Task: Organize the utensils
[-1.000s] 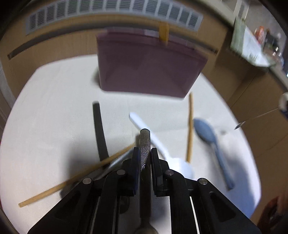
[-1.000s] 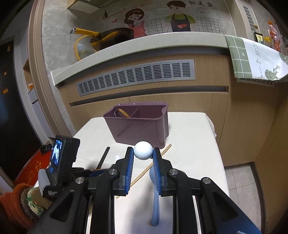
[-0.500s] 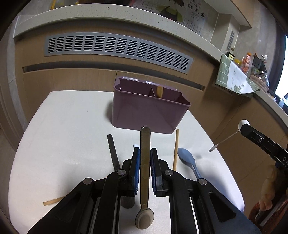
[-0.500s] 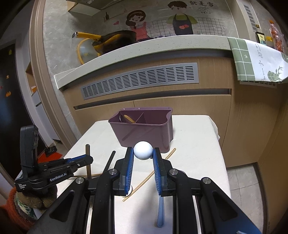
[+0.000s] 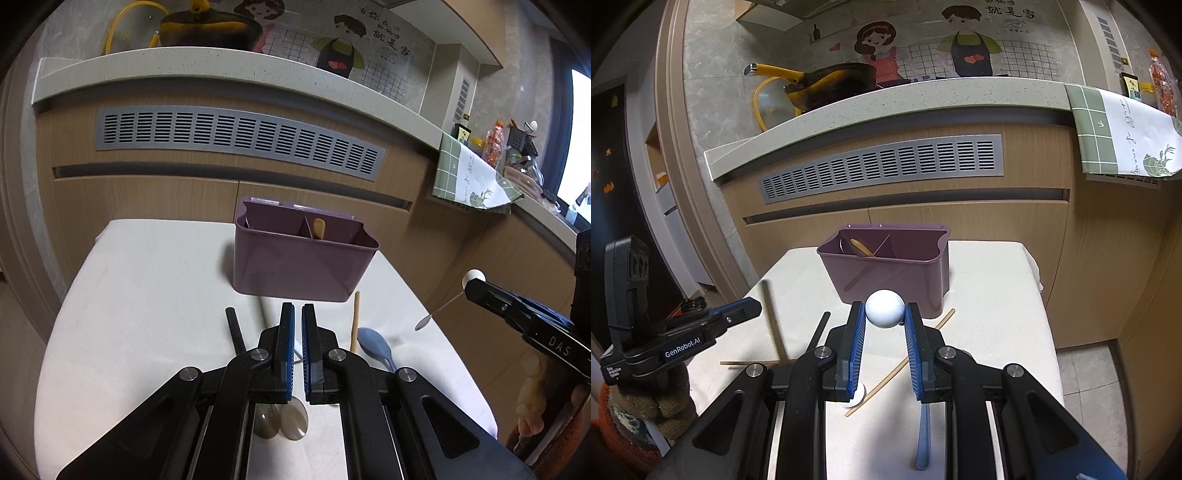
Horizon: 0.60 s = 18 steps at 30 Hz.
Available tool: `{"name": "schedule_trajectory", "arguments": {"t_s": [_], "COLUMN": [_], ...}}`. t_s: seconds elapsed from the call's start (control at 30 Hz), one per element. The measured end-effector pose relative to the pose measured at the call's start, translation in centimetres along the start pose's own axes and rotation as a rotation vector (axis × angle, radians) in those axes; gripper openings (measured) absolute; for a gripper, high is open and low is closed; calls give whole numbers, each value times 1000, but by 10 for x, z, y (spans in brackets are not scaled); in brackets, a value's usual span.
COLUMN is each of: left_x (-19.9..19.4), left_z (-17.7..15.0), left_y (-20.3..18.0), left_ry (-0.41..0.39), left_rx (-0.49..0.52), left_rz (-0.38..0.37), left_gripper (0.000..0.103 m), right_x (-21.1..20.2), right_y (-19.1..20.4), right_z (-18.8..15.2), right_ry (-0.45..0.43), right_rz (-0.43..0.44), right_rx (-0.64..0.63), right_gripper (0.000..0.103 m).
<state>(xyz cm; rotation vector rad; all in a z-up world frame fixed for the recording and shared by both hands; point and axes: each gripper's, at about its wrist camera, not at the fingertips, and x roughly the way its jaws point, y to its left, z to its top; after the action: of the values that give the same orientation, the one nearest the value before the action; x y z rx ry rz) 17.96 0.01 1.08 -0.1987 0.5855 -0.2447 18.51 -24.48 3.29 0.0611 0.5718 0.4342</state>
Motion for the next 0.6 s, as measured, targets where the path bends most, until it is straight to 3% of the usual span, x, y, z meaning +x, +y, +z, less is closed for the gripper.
{"name": "schedule_trajectory", "arguments": {"t_s": [0.27,0.3,0.33,0.4,0.5,0.6], "left_x": [25,29,35,45,58,66], "left_z": [-9,-13,-18,-28,-42,-39], "left_y": [33,39,44,47,39,35], "left_ry": [75,82,97,147,232,228], "left_rx": [-138,-159,-175,-187,-154,-148], "left_rz": [58,53,38,7,-25,32], "left_gripper": [7,12,28,49,49,49], "right_x": [-3,-3,-2,0,4,6], "right_y": [2,0,0,-2,-4,-6], "right_z": [-1,-2,-2,-3,-7,-10], "right_ry": [-6,-4,-4,3,15,21], "right_rz": [-17,-17,-17,-15,-10,-17], "right_rx": [-15,-10,-6,2,8,10], "right_gripper": [19,19,19,19,19,19]}}
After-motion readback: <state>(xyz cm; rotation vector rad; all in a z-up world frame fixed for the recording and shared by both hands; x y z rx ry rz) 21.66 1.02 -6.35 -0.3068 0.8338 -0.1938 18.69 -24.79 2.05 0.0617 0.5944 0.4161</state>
